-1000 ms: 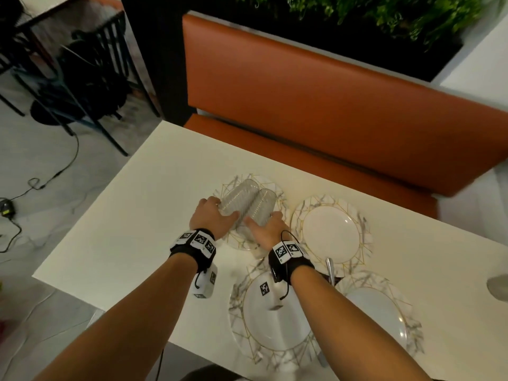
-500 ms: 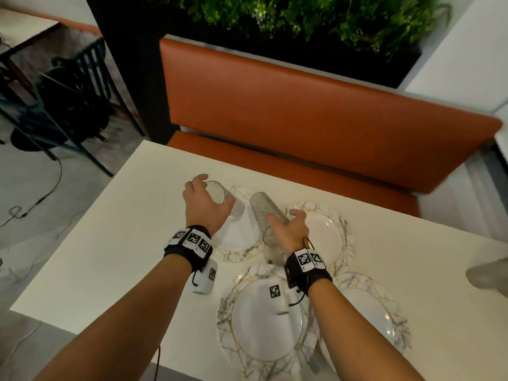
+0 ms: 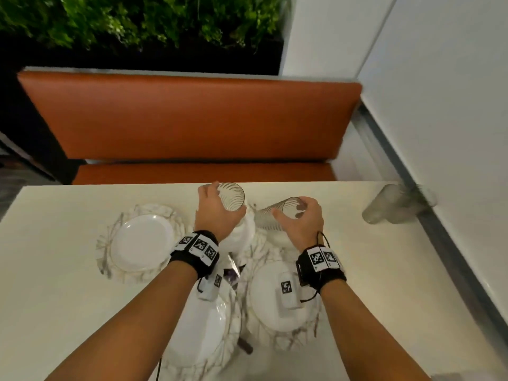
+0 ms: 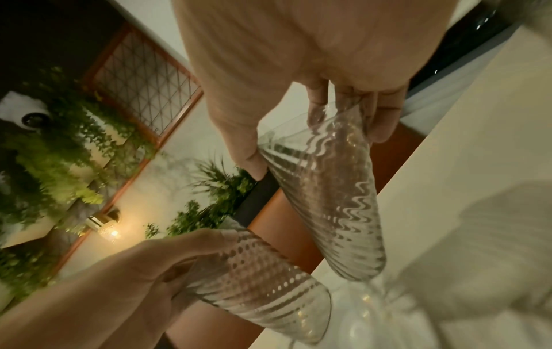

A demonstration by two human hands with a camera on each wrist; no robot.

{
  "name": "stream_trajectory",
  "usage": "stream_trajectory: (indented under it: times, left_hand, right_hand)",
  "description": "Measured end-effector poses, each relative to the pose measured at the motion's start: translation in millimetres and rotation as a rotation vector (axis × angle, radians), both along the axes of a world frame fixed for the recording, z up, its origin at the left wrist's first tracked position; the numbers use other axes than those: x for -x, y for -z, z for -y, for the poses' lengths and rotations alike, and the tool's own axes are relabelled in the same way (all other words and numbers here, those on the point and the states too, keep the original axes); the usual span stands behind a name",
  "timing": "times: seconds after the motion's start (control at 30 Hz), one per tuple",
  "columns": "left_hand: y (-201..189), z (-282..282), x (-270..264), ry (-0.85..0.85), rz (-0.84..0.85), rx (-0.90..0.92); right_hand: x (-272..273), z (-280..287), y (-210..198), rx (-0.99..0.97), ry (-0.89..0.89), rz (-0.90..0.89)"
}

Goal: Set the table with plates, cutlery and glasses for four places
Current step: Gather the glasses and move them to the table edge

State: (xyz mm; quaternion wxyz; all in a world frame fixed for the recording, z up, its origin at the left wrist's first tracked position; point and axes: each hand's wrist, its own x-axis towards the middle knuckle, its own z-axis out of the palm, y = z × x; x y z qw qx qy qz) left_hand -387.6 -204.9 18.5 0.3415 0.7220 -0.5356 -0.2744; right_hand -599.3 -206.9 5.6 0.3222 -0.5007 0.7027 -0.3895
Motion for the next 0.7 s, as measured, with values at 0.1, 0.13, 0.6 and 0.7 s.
stream_trajectory:
  times: [0.1, 0.13, 0.6, 0.7]
  left_hand:
    - [0.4, 12.9, 66.8, 0.102, 0.002, -0.042]
    - [0.9, 16.9, 90.4, 0.134, -0.007, -0.061]
    - [26.4, 34.6, 351.7, 0.338, -0.058, -0.244]
    - [30.9, 37.9, 384.9, 0.336, -0.061, -0.255]
  right_hand:
    - [65.4, 2.3, -1.1, -0.012, 0.042, -0.032]
    - [88.6, 2.7, 0.0, -0.027, 0.056, -0.049]
    - [339.1, 13.9, 24.0, -0.29, 0.115, -0.398]
    - [364.4, 17.4, 29.4, -0.304, 0.109, -0.415]
